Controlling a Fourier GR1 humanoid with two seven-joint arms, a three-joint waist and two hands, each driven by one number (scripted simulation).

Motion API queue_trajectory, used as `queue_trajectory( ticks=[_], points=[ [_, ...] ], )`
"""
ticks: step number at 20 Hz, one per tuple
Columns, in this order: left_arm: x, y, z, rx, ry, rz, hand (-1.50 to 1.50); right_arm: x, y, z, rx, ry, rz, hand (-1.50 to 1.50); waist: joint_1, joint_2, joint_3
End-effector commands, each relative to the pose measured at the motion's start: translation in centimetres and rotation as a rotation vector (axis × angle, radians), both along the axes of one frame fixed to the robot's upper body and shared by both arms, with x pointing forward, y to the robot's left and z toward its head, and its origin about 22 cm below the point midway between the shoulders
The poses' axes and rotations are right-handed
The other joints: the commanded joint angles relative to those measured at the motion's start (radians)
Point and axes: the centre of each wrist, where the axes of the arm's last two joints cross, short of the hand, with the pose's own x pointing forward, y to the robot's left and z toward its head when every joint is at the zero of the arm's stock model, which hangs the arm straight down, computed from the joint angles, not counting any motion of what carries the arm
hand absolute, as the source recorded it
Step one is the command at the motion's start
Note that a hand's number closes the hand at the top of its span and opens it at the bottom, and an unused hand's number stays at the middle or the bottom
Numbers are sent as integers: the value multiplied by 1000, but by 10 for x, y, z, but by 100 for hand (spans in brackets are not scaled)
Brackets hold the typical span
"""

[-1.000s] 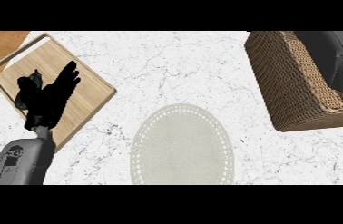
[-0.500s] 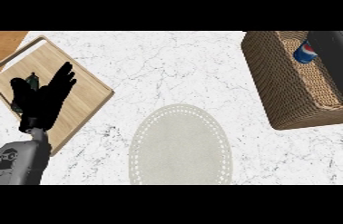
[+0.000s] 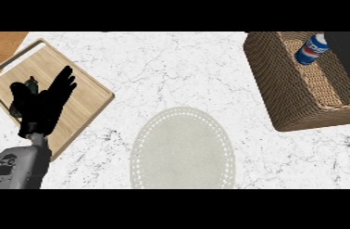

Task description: Pick the can from the placemat and place it in the basket

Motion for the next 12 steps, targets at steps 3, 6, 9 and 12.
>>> queue_trajectory(
  ticks=[3,6,9,12],
  points=[
    [-7,3,-6,-5,20,24,0,-5,-21,42,160,-376,-74,-150,-32,-22,-2],
    [-14,13,-15,-1,28,53,0,-6,-27,30,192,-428,-72,-150,-59,-30,-3],
    [-15,15,-14,15,54,71,0,0,-4,20,230,-381,-40,-150,-86,-50,-3],
    [-21,29,-17,10,46,115,0,2,8,-2,268,-351,-20,-150,-107,-55,-4]
  ],
)
